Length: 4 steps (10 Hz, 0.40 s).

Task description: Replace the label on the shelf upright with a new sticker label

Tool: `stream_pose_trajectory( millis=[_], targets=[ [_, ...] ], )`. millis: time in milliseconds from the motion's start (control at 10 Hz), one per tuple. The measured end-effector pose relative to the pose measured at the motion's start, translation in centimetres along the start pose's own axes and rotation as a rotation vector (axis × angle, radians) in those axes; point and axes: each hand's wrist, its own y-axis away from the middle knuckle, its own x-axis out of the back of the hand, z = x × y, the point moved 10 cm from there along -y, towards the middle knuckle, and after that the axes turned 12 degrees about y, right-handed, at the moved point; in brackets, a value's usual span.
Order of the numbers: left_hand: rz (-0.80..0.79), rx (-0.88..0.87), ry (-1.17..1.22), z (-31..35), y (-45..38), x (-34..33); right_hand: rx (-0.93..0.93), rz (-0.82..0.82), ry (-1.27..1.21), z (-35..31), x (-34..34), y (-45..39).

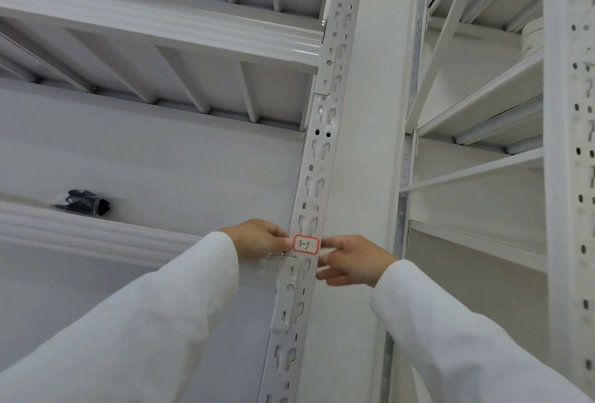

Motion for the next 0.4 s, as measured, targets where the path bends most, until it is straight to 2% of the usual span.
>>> stream_pose_trajectory(
  millis=[200, 300, 400],
  targets=[
    [-0.051, -0.026, 0.070, 0.2, 0.3, -0.4, -0.059, -0.004, 0.077, 1.7, -1.4, -0.2],
    [-0.062, -0.041, 0.085, 0.5, 1.1, -0.8, -0.081, 0.085, 0.077, 1.3, -0.8, -0.6],
    [0.012, -0.074, 0.121, 0.4, 1.1, -0.3, -0.061, 0.266, 0.120, 0.8, 1.9, -0.9]
  ],
)
